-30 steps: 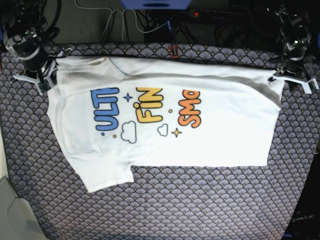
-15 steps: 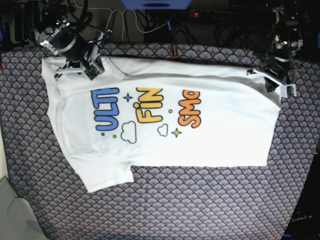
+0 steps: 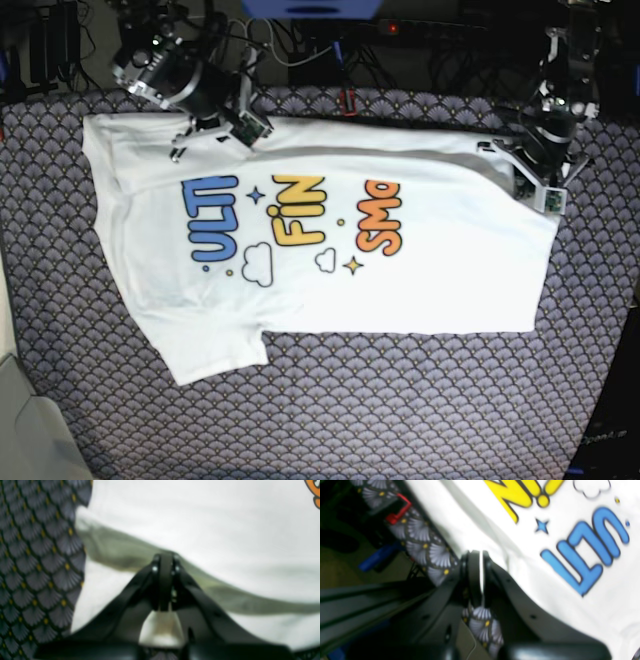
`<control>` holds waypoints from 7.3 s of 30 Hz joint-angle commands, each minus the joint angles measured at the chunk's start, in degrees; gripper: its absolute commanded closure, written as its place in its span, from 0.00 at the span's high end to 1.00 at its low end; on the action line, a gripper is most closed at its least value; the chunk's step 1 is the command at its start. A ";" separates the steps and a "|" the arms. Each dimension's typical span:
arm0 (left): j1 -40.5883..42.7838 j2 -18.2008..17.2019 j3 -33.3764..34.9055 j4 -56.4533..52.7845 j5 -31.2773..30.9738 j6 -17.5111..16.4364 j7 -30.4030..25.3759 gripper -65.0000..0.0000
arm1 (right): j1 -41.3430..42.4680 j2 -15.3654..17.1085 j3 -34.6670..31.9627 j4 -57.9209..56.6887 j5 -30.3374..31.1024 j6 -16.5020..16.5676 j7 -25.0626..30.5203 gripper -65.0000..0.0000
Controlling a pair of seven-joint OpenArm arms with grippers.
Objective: Fold the T-shirt properly
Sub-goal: 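Move the right gripper over the shirt toward the sleeve, then reposition the right gripper above the shirt's shoulder near the collar, then lower the right gripper and pinch the shirt edge by the sleeve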
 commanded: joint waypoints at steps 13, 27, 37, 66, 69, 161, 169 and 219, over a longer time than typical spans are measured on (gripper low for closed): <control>-5.83 4.88 -0.37 -5.53 9.28 0.21 -0.58 0.00 | 5.58 0.02 -4.31 -4.42 0.55 -0.23 1.02 0.00; -11.28 8.04 -0.90 -6.67 9.19 0.73 -0.58 0.00 | 11.91 0.02 -11.87 -12.68 0.55 -0.23 1.02 0.00; -9.88 8.04 -12.24 -6.23 8.67 0.21 -0.50 0.00 | 18.42 0.02 -13.98 -16.73 0.55 -0.23 1.10 0.00; -8.38 7.95 -19.98 -1.84 8.58 0.12 -0.50 0.03 | 32.57 0.46 8.35 -19.36 -9.83 -0.23 1.02 0.00; -9.35 7.95 -19.71 -2.28 8.58 0.12 -0.50 0.16 | 31.61 2.83 11.69 -19.45 -9.83 -0.23 1.02 0.00; -13.04 8.13 -19.45 -2.36 8.49 0.12 3.20 0.34 | 1.28 -3.76 3.43 -2.04 -9.65 -0.23 -6.55 0.39; -12.95 8.13 -19.45 -2.36 8.49 0.12 3.20 0.34 | 1.45 -3.76 3.43 -2.57 -9.65 -0.23 -6.19 0.39; -15.42 9.54 -17.78 -9.04 8.75 0.12 3.02 0.33 | 2.95 -1.65 3.43 -1.78 -9.92 -0.23 -6.63 0.00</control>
